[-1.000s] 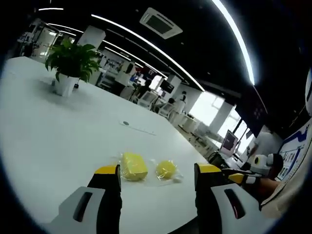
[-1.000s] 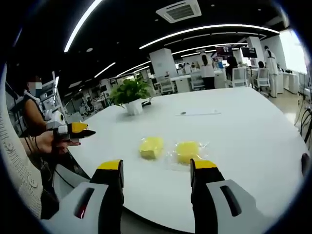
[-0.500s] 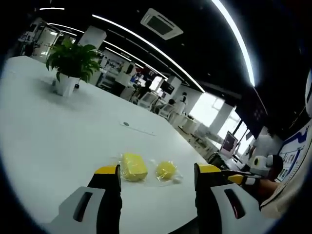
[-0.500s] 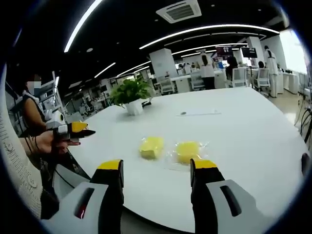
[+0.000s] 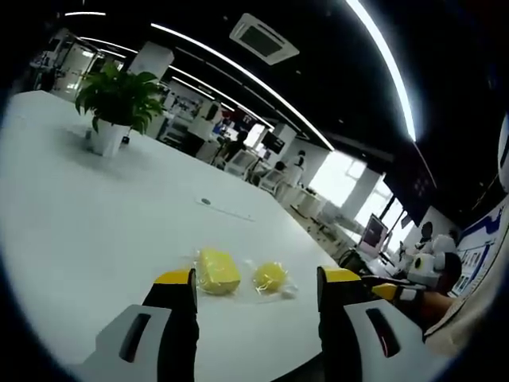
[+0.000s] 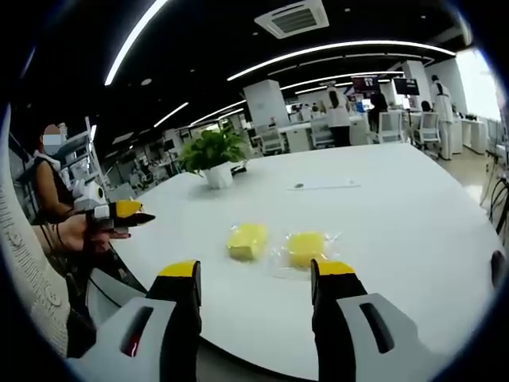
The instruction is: Compare the silicone blocks by pressing each to a similar depth, holding the contact briefly, and releasing to observe deformation and rebound differences across the visible hardness samples.
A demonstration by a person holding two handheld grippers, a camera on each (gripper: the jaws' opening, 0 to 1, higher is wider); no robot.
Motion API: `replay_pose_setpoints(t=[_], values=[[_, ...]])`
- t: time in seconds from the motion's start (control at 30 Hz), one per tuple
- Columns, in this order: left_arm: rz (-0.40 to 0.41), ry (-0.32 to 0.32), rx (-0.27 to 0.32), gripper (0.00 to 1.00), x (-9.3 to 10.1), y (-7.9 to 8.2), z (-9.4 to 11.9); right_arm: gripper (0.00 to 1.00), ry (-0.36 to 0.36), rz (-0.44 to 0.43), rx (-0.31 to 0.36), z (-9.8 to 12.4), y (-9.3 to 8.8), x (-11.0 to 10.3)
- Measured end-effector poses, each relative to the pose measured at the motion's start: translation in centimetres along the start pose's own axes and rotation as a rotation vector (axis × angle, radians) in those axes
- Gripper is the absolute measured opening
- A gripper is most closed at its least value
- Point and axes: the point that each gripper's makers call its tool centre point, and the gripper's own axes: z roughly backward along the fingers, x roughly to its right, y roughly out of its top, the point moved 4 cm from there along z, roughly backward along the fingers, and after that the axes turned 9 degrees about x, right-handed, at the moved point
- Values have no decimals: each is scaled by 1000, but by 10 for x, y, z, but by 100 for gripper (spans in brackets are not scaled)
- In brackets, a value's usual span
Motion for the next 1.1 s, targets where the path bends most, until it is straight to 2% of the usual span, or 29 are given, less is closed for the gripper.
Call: replay_pose_setpoints(t=[0.27, 0.57, 0.67, 0.9, 1.0, 1.1], values=[[7, -11, -6, 62, 2, 4, -5, 51, 3, -1, -4, -2, -1, 0], [51, -27, 5, 66, 0, 13, -16, 51, -5, -6, -8, -4, 0, 4], [86, -35, 22, 65, 1, 17, -21, 51, -7, -12, -12, -6, -1, 5], [156, -36, 60, 68, -1, 23, -32, 51, -18, -16, -22, -8, -2, 8], [213, -40, 89, 69, -2, 25, -37, 51, -23, -20, -28, -9, -3, 10], [320, -60, 132, 65, -5, 30, -44, 50, -27, -24, -39, -10, -5, 13]])
